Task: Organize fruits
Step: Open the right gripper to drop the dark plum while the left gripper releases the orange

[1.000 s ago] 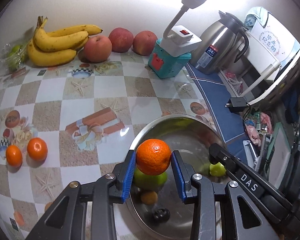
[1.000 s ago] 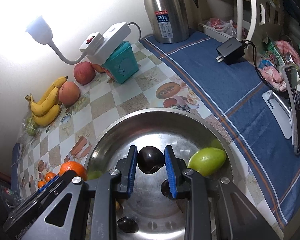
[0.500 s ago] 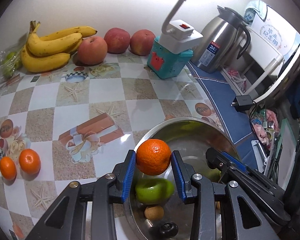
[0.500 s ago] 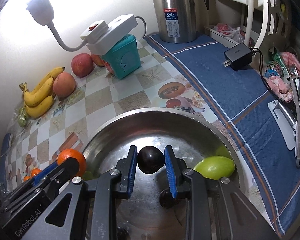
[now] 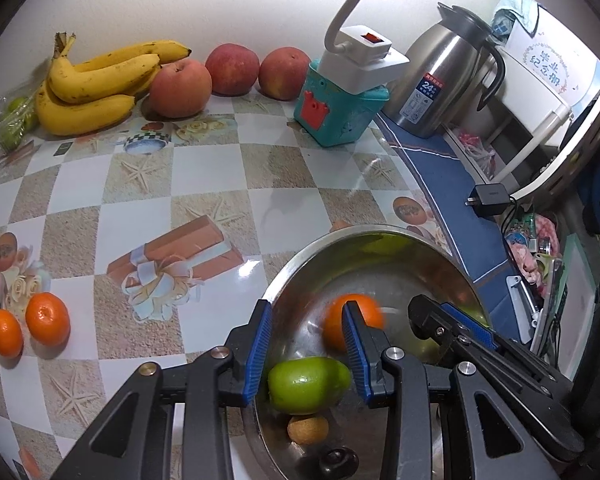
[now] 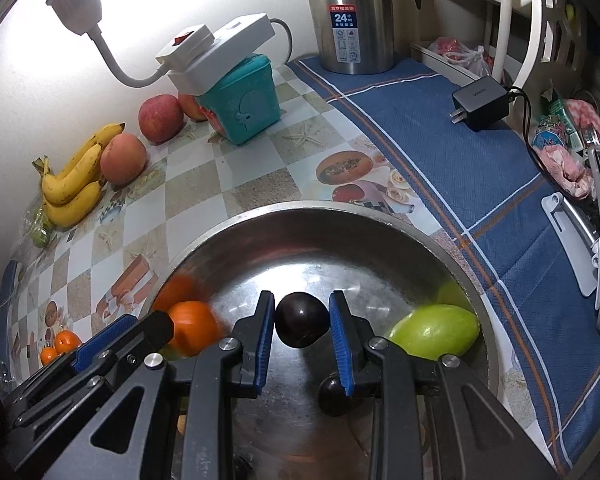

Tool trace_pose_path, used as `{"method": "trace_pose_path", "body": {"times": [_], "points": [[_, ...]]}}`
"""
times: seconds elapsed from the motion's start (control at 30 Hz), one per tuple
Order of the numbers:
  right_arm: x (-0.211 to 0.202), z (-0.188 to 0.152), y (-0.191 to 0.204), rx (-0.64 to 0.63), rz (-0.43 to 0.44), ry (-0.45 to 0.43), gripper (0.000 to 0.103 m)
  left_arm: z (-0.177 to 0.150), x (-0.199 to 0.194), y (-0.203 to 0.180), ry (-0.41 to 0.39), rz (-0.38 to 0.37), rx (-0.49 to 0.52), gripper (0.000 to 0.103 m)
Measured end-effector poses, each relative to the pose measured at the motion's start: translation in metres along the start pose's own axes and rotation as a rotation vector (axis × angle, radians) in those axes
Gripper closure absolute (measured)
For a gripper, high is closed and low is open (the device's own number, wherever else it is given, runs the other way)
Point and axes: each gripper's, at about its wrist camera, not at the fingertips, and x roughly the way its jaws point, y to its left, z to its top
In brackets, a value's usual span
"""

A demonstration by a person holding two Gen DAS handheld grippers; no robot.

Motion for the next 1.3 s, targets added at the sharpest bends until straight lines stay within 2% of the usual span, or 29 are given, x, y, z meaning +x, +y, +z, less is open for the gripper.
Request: {"method": "trace_pose_path", "body": {"times": [0.3, 0.5, 0.63, 0.77, 1.0, 1.03, 1.07, 1.1, 1.17, 1.23, 1.3], "points": [[-0.004, 0.001, 0.003, -0.001, 0.005, -0.008, 0.072, 0.005, -0.008, 0.004, -0.009, -0.001, -0.013, 0.063], [-0.010, 0.005, -0.001, 0.027, 0.011, -0.024, 0.062, 0.012, -0.019, 0.010, -0.020, 0.021, -0.013, 0.063], [-0.018, 0.008, -0.003, 0.051, 0.030, -0.038, 0.061, 0.016, -0.027, 0.018, -0.019, 0.073, -0.022, 0.063], [-0.024, 0.010, -0.002, 0.060, 0.036, -0.039, 0.060, 0.018, -0.033, 0.030, -0.009, 0.166, -0.016, 0.062], [-0.026, 0.008, 0.006, 0.036, 0.038, -0.027, 0.060, 0.014, -0.034, 0.048, 0.036, 0.259, -0.033, 0.061], [-0.026, 0.008, 0.006, 0.032, 0.038, -0.027, 0.060, 0.013, -0.034, 0.050, 0.044, 0.266, -0.038, 0.059], [-0.026, 0.008, 0.008, 0.028, 0.038, -0.026, 0.059, 0.013, -0.034, 0.051, 0.051, 0.269, -0.044, 0.051], [-0.026, 0.007, 0.008, 0.025, 0.039, -0.025, 0.058, 0.012, -0.033, 0.053, 0.058, 0.273, -0.052, 0.036], [-0.026, 0.007, 0.010, 0.017, 0.047, -0.020, 0.035, 0.011, -0.034, 0.058, 0.065, 0.295, -0.078, 0.023], [-0.025, 0.007, 0.011, 0.012, 0.053, -0.020, 0.027, 0.010, -0.034, 0.061, 0.067, 0.305, -0.089, 0.021], [-0.025, 0.006, 0.012, -0.003, 0.040, -0.025, 0.026, 0.010, -0.034, 0.065, 0.080, 0.325, -0.096, 0.011]]}}
